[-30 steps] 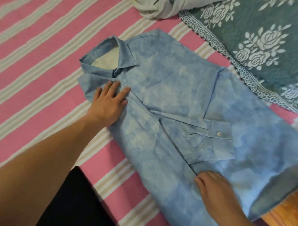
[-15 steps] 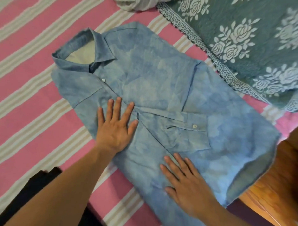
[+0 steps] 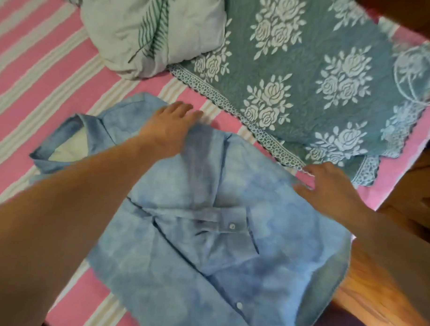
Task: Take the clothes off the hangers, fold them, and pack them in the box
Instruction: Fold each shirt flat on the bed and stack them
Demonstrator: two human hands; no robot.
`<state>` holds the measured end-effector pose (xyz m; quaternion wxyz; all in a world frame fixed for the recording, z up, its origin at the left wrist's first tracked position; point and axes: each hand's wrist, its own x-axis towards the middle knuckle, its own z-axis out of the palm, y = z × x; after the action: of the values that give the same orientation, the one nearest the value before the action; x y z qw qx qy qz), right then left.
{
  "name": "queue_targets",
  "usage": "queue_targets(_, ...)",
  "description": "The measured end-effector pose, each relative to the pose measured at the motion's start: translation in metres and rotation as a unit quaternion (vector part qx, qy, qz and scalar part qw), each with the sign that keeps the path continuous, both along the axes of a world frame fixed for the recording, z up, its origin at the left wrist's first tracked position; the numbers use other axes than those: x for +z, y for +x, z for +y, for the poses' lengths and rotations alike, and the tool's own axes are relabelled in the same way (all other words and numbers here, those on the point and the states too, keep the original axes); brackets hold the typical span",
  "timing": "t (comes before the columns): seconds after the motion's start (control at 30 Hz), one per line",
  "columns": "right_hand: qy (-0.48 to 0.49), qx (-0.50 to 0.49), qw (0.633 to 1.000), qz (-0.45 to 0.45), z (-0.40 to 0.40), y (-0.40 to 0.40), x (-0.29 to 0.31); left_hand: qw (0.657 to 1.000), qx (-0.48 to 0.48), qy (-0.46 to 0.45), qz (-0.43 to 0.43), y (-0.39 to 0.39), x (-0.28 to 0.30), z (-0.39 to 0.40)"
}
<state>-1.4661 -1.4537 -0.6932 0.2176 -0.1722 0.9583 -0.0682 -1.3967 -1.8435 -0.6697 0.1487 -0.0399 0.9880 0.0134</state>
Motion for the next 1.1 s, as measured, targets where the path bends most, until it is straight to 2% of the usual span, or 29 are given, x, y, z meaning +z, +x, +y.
queue_targets(0.1,-0.032,0.011,0.993,-0.111,0.015,-0.003,-0.009,0.984,-0.101,-0.062,-0.136,-0.057,-0.012,0.0)
queue_targets(0.17,0.004,0.046,0.99,-0.132,0.027,0.003,-0.005,0.97,-0.131,-0.127,-0.161,-0.065,-0.016,0.001)
queue_targets(0.27,-0.04,0.064,0.992,-0.104,0.041,0.014,0.018,0.963,-0.146,-0.179,-0.137,-0.055,-0.008,-0.007)
queue_targets(0.33,-0.082,0.145,0.985,-0.041,0.043,0.029,0.039,0.97,-0.148,-0.155,-0.112,-0.033,0.006,-0.019)
queue_targets(0.4,-0.125,0.227,0.965,0.029,0.04,0.051,0.067,0.98,-0.18,-0.085,-0.014,0.0,0.025,-0.035)
queue_targets(0.47,-0.14,0.305,0.941,0.03,0.033,0.08,0.094,0.974,-0.208,-0.064,0.069,0.043,0.045,-0.046)
queue_targets(0.5,-0.139,0.337,0.931,0.023,0.029,0.097,0.1,0.972,-0.208,-0.068,0.08,0.068,0.052,-0.049)
queue_targets(0.6,-0.103,0.407,0.908,0.002,0.024,0.153,0.089,0.978,-0.155,-0.113,0.077,0.14,0.051,-0.056)
queue_targets(0.67,-0.052,0.398,0.916,-0.027,0.019,0.187,0.065,0.985,-0.1,-0.139,0.029,0.178,0.032,-0.059)
queue_targets(0.77,-0.012,0.405,0.914,-0.029,0.008,0.222,0.027,0.991,0.057,-0.114,-0.031,0.207,0.0,-0.053)
queue_targets(0.83,-0.022,0.403,0.915,-0.001,0.003,0.233,0.01,0.978,0.183,-0.091,-0.042,0.212,-0.012,-0.037)
queue_targets(0.87,-0.031,0.399,0.916,0.006,0.004,0.236,0.003,0.964,0.26,-0.057,-0.014,0.209,-0.012,-0.027)
queue_targets(0.9,-0.042,0.394,0.918,0.004,0.006,0.238,0.0,0.932,0.361,0.006,0.04,0.204,-0.015,-0.016)
queue_targets(0.93,-0.055,0.386,0.921,0.002,0.008,0.241,-0.002,0.865,0.48,0.102,0.104,0.198,-0.015,-0.006)
queue_targets(0.97,-0.07,0.381,0.922,0.001,0.009,0.242,-0.001,0.754,0.598,0.224,0.155,0.19,-0.012,0.003)
queue_targets(1.0,-0.086,0.388,0.918,0.01,0.01,0.244,0.001,0.619,0.683,0.343,0.178,0.183,-0.01,0.01)
queue_targets(1.03,-0.103,0.402,0.91,0.018,0.012,0.245,0.003,0.521,0.721,0.416,0.191,0.18,-0.014,0.013)
queue_targets(1.07,-0.109,0.403,0.909,0.016,0.012,0.246,0.008,0.502,0.723,0.435,0.189,0.18,-0.016,0.015)
queue_targets(1.1,-0.107,0.397,0.911,0.005,0.015,0.247,0.011,0.539,0.708,0.414,0.192,0.182,-0.02,0.016)
